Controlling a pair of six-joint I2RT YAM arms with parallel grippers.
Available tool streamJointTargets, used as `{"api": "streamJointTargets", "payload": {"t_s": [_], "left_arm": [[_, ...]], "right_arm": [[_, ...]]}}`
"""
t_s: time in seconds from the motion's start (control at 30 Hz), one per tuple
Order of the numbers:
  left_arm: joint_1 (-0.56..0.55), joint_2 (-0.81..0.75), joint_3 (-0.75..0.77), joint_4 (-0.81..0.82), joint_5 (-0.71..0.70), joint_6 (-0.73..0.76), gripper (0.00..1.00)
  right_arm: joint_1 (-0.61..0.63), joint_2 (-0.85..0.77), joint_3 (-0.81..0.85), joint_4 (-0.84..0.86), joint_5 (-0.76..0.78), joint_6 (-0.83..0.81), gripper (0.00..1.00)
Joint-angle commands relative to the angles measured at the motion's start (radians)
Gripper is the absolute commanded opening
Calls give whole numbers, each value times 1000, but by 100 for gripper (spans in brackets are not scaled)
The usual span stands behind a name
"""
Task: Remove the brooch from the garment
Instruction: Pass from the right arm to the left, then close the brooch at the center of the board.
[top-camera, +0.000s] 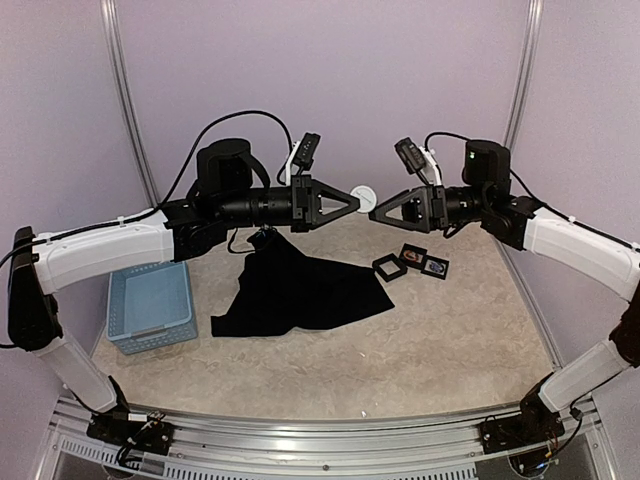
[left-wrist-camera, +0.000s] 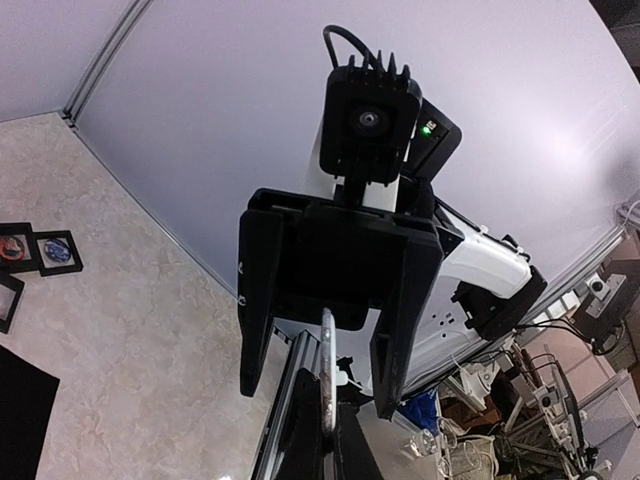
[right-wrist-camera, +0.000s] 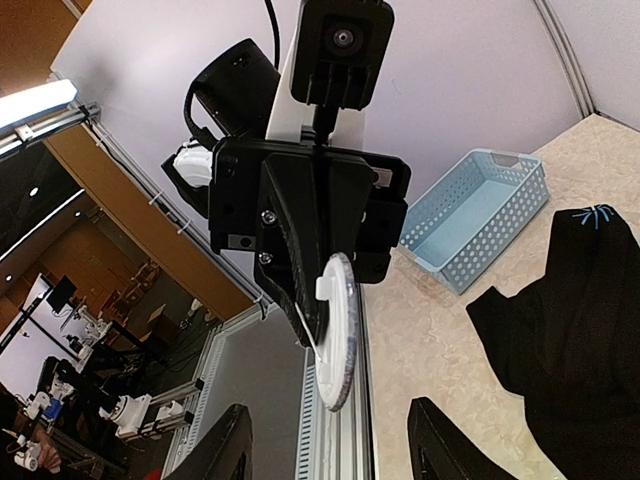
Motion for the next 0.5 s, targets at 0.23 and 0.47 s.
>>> {"api": "streamJointTargets", "payload": {"t_s": [0.23, 0.47], "left_arm": [[3, 16, 2, -11, 54, -3, 0], [3, 37, 27, -28, 83, -3, 0]], "right_arm": [[23, 24, 35, -47, 25, -37, 47], [31, 35, 46, -32, 32, -28, 39]]}}
